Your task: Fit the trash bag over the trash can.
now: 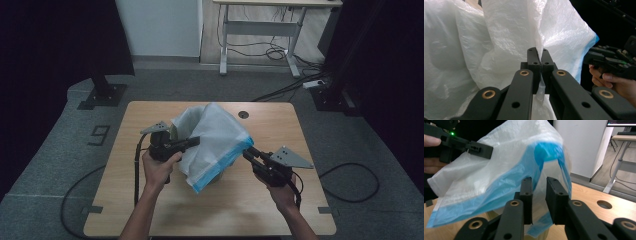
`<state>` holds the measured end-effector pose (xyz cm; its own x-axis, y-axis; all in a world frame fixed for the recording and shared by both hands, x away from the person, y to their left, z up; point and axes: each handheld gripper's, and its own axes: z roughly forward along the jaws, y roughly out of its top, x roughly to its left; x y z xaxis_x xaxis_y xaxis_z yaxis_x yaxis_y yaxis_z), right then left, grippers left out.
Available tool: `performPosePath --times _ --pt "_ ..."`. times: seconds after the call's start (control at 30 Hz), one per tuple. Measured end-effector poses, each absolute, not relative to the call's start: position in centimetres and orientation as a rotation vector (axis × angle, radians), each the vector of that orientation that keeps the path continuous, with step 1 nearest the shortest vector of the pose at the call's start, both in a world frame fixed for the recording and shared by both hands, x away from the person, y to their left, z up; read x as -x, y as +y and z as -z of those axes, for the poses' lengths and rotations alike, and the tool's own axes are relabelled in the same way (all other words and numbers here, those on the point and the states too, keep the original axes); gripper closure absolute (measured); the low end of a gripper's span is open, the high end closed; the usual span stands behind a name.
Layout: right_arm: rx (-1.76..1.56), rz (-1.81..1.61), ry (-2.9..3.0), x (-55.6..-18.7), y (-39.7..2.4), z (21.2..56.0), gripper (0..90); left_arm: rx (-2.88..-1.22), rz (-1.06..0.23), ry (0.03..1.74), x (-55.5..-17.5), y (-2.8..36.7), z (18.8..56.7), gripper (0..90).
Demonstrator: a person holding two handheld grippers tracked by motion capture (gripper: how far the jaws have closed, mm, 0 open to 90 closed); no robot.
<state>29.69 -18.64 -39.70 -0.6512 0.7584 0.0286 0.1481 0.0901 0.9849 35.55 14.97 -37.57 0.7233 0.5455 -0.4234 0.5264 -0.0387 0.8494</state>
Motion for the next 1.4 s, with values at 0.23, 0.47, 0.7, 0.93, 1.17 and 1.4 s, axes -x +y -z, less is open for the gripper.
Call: performPosePath --times 0.23,0.47,0.7,0.93,1.17,1.4 --pt "-0.878 -1.625 1.863 -30.5 -17.8 39.3 78.9 -1.687 -0.015 0.865 -35.7 14.7 37.7 89.4" --pt "-0.836 -1.588 1.859 -30.6 -17.5 39.5 88.7 -1.642 -0.043 0.882 -35.7 15.2 38.0 89.4" --pt "-0.881 -1.543 1.876 -30.7 -18.2 41.3 88.8 -1.577 -0.102 0.900 -35.5 16.1 37.9 89.6" --pt "-0.910 -1.523 1.883 -29.3 -19.1 42.9 88.7 -1.516 -0.143 0.912 -35.0 17.4 37.3 89.6" --pt "-0.958 -1.559 1.945 -27.6 -19.2 46.7 88.7 -1.535 -0.143 0.930 -34.5 18.1 38.0 89.6" --pt "-0.952 -1.555 1.952 -28.2 -19.3 46.6 87.6 -1.601 -0.148 0.886 -33.5 17.4 36.6 86.9"
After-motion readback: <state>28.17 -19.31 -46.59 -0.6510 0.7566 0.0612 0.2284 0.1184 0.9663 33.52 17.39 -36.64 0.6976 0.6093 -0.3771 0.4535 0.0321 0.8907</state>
